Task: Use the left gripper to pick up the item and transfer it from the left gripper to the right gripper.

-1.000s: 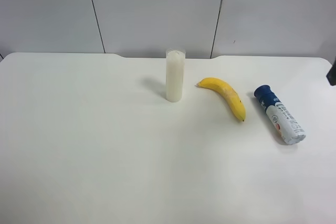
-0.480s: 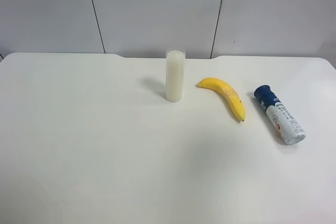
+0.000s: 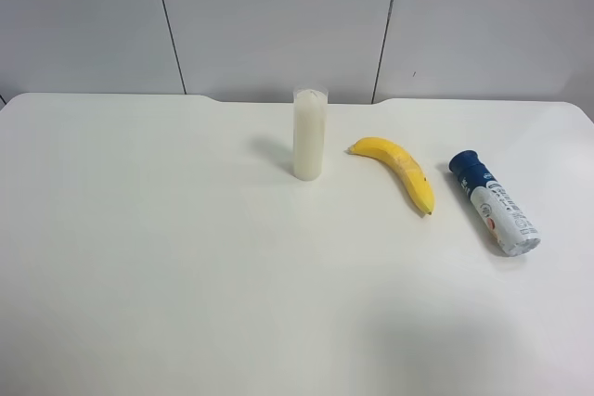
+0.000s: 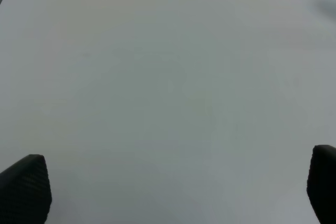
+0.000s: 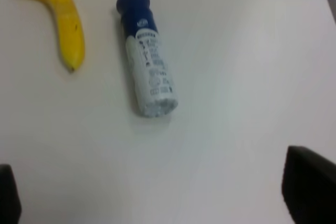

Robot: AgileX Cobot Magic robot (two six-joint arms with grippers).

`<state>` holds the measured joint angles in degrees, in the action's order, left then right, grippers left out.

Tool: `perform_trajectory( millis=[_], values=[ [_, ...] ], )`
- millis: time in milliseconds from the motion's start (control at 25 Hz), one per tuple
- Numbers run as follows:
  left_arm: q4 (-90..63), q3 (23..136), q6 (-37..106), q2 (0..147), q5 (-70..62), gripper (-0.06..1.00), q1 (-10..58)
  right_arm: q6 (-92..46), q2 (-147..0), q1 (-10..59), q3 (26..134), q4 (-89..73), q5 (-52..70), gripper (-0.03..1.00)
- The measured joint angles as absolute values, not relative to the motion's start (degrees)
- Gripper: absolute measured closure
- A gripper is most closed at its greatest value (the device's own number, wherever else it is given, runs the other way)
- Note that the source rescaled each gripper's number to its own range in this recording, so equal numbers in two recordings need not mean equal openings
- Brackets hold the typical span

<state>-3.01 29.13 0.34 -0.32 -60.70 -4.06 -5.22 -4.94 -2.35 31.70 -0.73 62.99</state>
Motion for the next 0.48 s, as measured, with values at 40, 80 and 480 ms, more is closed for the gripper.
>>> perform_trajectory(
  millis=[40,80,480],
  values=[
    [-3.0,29.1,0.3,-0.3,-60.7,-0.05,-4.1,-5.1,-3.8,-2.4,30.9,-0.7,61.9,-0.03],
    [-3.0,29.1,0.3,-0.3,-60.7,-0.05,-4.1,-5.0,-2.8,-2.4,30.3,-0.8,61.1,-0.03],
    [-3.0,29.1,0.3,-0.3,-60.7,-0.05,-4.1,-4.6,-1.4,-2.4,29.1,-1.1,60.8,-0.03]
  ],
)
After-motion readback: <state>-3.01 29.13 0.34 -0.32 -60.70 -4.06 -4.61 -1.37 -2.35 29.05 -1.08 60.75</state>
